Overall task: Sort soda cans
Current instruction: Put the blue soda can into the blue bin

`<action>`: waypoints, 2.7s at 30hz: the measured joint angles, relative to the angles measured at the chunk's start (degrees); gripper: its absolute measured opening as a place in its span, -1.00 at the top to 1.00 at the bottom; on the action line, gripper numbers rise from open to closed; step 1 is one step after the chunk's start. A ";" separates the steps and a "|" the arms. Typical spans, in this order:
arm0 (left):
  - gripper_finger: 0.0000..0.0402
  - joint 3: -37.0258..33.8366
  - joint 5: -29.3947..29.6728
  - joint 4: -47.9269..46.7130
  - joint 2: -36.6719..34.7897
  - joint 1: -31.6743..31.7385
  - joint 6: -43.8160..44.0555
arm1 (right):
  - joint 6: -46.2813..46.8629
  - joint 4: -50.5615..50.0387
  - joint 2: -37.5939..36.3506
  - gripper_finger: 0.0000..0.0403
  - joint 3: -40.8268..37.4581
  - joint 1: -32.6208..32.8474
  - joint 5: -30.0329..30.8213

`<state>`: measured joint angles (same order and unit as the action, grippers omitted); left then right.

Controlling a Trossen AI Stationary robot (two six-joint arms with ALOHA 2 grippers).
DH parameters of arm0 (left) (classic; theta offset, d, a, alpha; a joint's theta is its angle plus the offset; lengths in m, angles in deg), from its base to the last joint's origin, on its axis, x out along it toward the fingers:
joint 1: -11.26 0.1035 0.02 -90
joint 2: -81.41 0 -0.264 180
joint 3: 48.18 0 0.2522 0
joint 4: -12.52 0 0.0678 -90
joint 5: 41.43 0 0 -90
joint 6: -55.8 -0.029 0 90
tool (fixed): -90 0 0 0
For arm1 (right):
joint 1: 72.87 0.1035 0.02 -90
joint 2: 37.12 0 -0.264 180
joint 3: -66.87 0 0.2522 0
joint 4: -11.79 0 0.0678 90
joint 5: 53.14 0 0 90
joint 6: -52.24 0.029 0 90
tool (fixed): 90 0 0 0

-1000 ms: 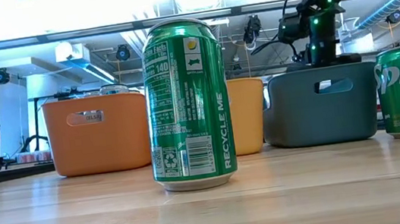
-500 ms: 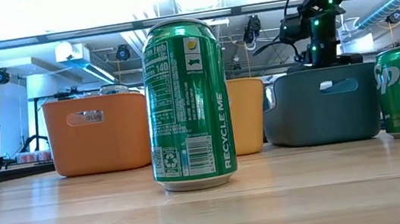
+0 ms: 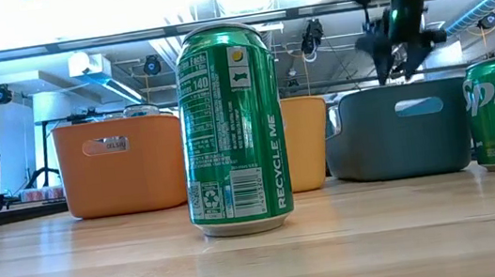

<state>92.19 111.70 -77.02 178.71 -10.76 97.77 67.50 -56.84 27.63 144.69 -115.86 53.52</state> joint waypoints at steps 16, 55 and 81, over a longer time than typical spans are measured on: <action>-0.53 -5.16 -32.08 12.07 1.75 0.39 -17.80 | 5.76 -20.56 -17.44 -0.71 -0.93 39.84 -16.21; -0.53 -12.11 -35.66 23.53 1.77 0.37 -13.16 | 10.82 -26.45 -13.66 -0.82 -18.86 43.06 -14.09; -0.53 -12.11 -35.69 23.18 1.77 -0.55 -12.16 | 3.37 -31.99 -9.59 -0.25 -12.04 38.06 -7.26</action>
<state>80.08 76.01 -53.84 180.48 -11.31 85.61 70.87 -88.83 18.04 132.66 -77.80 46.25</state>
